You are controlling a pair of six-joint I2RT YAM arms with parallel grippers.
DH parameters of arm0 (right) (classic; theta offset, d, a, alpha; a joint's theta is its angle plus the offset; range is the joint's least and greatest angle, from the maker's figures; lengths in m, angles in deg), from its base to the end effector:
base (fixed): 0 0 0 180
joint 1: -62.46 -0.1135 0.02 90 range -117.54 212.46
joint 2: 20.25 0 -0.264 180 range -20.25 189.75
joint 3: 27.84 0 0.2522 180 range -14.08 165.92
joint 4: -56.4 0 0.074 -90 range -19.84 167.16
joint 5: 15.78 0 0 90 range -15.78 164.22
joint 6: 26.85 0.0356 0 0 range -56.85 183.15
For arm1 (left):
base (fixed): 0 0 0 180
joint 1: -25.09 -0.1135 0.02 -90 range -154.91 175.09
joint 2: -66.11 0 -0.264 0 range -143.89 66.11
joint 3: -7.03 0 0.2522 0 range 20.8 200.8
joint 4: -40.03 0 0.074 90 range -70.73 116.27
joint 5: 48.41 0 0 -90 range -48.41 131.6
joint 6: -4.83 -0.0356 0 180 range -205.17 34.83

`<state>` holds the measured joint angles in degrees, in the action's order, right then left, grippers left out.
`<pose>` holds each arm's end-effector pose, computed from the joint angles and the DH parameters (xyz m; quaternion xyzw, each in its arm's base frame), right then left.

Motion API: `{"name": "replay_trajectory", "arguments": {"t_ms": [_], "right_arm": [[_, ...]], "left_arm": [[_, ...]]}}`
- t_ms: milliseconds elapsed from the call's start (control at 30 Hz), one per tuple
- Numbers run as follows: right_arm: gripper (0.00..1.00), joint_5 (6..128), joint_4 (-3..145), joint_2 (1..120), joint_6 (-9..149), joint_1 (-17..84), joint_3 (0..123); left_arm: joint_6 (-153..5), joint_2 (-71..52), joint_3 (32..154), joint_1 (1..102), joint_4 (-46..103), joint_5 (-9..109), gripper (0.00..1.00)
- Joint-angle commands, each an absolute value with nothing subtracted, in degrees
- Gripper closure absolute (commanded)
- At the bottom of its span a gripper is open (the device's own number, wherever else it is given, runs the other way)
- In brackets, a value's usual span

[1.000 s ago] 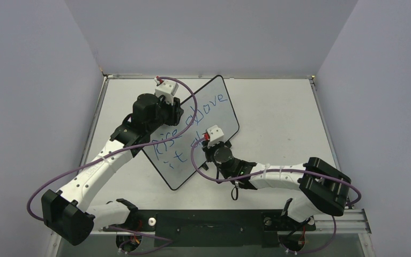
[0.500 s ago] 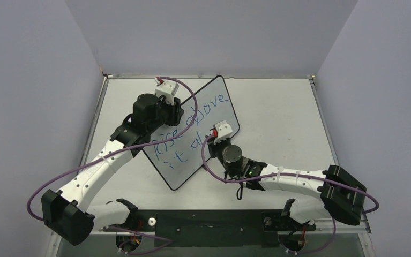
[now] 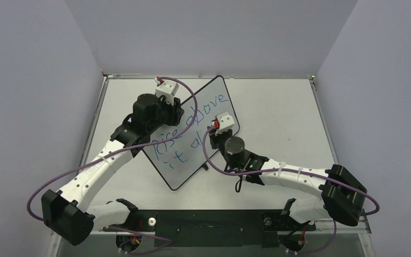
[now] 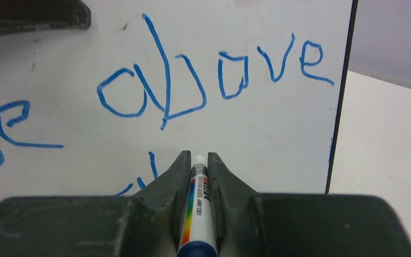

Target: Write a sentence on the whiteboard

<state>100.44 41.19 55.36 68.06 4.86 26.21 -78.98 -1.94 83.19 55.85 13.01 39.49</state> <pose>0.1709 0.2400 0.2648 -0.1865 0.7175 0.1925 0.6429 0.2367 -0.1394 0.3584 0.1627 0.7972 -0.1700 0.5560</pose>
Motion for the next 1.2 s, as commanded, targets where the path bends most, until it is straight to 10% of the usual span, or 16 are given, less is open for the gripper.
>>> {"name": "replay_trajectory", "arguments": {"t_ms": [0,1167], "right_arm": [[1.0,98.08,39.43,56.33,67.06,5.75,30.02],[1.0,94.88,37.99,64.16,68.98,6.5,32.89]], "left_arm": [[-79.28,-0.55,85.66,56.42,18.71,40.63,1.0],[-79.46,-0.47,85.64,56.49,18.62,40.24,1.0]]}}
